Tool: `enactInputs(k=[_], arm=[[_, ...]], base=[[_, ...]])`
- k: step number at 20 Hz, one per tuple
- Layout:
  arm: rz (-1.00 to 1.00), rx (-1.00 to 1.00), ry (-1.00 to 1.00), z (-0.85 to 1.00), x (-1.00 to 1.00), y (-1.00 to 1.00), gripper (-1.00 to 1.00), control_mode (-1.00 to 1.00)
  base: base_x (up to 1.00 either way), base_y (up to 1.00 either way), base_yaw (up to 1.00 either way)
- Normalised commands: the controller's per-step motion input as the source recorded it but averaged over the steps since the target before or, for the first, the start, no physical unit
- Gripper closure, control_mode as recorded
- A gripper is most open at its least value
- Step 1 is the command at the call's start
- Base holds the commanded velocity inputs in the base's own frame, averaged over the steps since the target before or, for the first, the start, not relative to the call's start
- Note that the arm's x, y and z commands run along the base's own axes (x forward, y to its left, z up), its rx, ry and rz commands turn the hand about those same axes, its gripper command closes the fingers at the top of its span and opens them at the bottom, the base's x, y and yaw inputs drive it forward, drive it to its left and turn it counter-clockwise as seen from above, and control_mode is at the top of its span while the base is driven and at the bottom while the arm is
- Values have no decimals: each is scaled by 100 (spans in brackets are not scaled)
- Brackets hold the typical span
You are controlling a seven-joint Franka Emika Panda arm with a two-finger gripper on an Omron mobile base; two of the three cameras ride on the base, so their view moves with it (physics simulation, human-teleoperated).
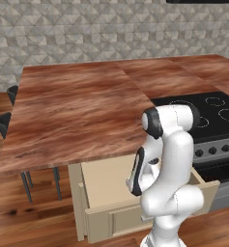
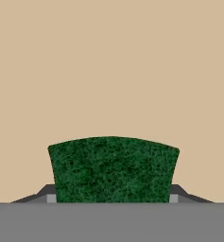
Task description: Restock the sink supplies by placing the sponge and soap dispenser on the counter and next to the sink. Make sure the soap dispenser is upright.
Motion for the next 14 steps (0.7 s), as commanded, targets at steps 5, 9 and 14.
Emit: enactInputs(k=[5, 9, 14], arm=[[-3, 0, 0, 90, -6, 0, 100, -100], [-4, 0, 0, 99, -6, 0, 100, -100], [-7, 0, 0, 91, -39, 0, 100, -100]], base=[[0, 0, 0], [0, 0, 0], [0, 0, 0]])
